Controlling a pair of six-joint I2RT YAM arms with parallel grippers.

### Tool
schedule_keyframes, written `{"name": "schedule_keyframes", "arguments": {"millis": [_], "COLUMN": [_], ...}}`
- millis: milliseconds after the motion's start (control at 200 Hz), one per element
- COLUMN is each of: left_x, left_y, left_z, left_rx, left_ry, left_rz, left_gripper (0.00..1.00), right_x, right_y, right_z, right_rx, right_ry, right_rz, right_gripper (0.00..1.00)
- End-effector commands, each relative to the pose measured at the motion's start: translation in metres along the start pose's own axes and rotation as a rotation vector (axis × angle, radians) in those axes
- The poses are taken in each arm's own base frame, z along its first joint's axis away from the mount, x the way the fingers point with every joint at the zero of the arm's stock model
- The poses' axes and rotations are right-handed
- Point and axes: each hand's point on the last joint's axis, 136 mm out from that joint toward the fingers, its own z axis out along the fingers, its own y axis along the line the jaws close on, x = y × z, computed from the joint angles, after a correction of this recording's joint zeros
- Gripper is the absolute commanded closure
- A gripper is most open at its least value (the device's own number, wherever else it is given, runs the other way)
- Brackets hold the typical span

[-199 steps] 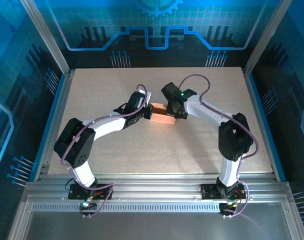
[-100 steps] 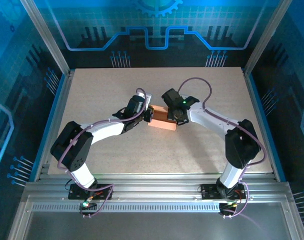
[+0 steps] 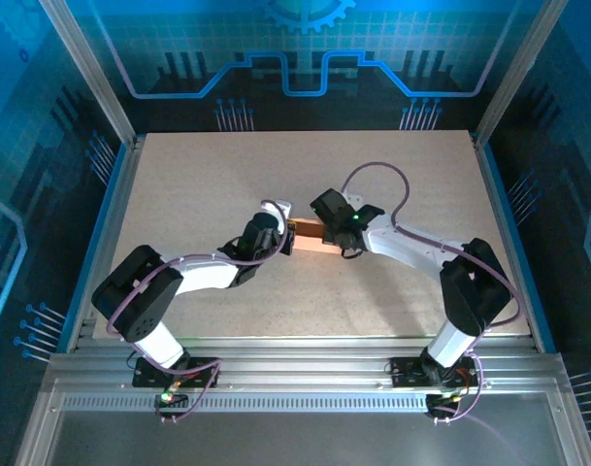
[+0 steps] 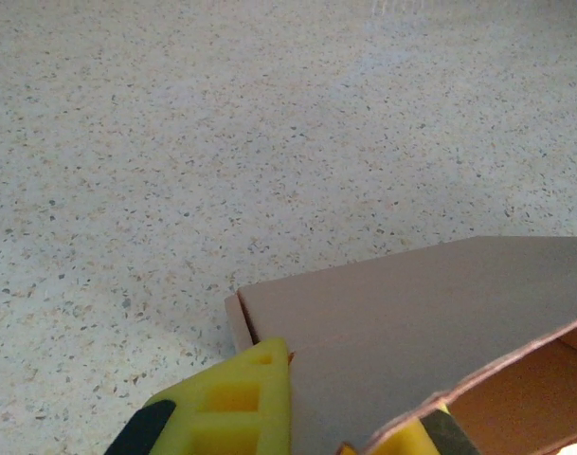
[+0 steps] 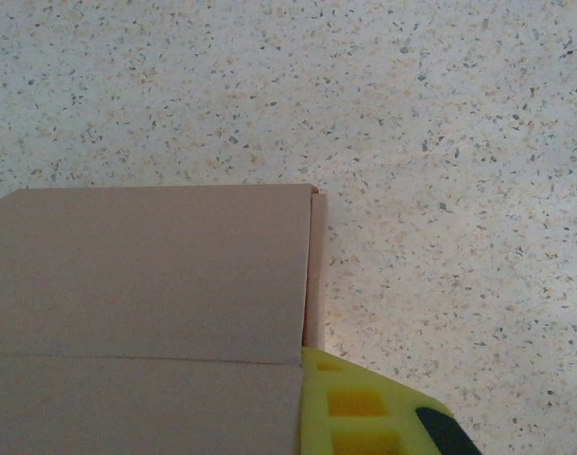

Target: Fold the paper box

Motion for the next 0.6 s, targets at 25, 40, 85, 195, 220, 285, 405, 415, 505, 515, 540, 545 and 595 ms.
{"name": "schedule_keyframes", "arguments": {"millis": [25,40,85,195,220,285,405,415,505,515,540,545,595], "left_x": [0.008,0.008,0.012,0.02,0.023,0.029,0.038,0.038,0.041,0.042,0.044,0.043,0.047], "left_y": [0.006,0.005,0.006,0.004,0.004,0.002,-0.001,0.0,-0.001,-0.001,0.0,0.0,0.001], "left_z": [-0.005,-0.006,-0.005,-0.005,-0.005,-0.004,-0.006,-0.007,-0.009,-0.009,-0.009,-0.01,-0.01], "left_rx": [-0.029,-0.029,-0.027,-0.03,-0.032,-0.031,-0.038,-0.039,-0.046,-0.047,-0.051,-0.052,-0.059], "left_ry": [-0.071,-0.078,-0.092,-0.127,-0.129,-0.137,-0.157,-0.158,-0.154,-0.154,-0.151,-0.151,-0.147], "left_rz": [0.003,0.004,0.001,0.017,0.019,0.028,0.053,0.055,0.07,0.073,0.079,0.079,0.088], "left_gripper": [1.0,1.0,1.0,1.0,1.0,1.0,1.0,1.0,1.0,1.0,1.0,1.0,1.0], "right_x": [-0.009,-0.008,-0.007,0.0,0.001,0.006,0.015,0.016,0.021,0.021,0.023,0.023,0.025], "right_y": [0.005,0.005,0.005,0.005,0.005,0.005,0.008,0.009,0.009,0.009,0.008,0.009,0.007], "right_z": [-0.006,-0.005,-0.004,-0.003,-0.003,-0.002,0.001,0.001,0.004,0.004,0.005,0.004,0.005], "right_rx": [-0.025,-0.026,-0.028,-0.019,-0.021,-0.025,-0.051,-0.054,-0.056,-0.055,-0.052,-0.052,-0.042], "right_ry": [-0.081,-0.084,-0.091,-0.124,-0.133,-0.155,-0.178,-0.179,-0.185,-0.187,-0.189,-0.19,-0.194], "right_rz": [0.024,0.022,0.019,-0.005,-0.012,-0.025,-0.052,-0.053,-0.07,-0.072,-0.079,-0.079,-0.09], "right_gripper": [0.97,0.97,0.97,0.97,0.97,0.97,0.96,0.96,0.95,0.95,0.94,0.94,0.93]}}
